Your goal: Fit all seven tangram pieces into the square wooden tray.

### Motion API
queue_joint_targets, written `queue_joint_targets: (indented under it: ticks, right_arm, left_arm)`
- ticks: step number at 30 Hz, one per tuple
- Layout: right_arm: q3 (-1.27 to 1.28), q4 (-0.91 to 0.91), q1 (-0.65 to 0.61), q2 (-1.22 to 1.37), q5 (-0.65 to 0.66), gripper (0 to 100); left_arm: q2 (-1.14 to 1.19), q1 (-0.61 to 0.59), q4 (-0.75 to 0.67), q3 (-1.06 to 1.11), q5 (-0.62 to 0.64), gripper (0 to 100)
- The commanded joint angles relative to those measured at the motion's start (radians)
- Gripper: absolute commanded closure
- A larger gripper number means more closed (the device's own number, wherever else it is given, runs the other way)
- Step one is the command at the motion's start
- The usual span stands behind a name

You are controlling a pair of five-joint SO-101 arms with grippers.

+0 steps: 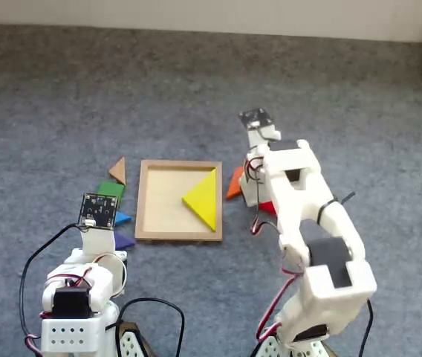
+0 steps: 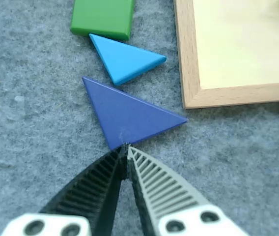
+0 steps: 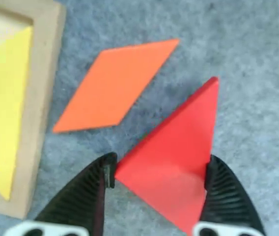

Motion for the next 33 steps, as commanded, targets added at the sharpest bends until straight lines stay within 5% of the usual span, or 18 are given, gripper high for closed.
queue_joint_targets:
  ticks: [1, 23, 33]
  right_arm:
    - [-0.024, 0.018, -0.013, -0.18, 0.044, 84.5]
    - [-0.213, 0.013, -0.38, 0.047, 0.703, 84.5]
    - [-0.398, 0.019, -0.46, 0.196, 0.778, 83.5]
  left_arm:
    - [-0.025, -0.015, 0.003, 0.019, 0.006, 99]
    - [-0.025, -0.015, 0.003, 0.019, 0.006, 99]
    - [-0.025, -0.015, 0.003, 0.019, 0.006, 99]
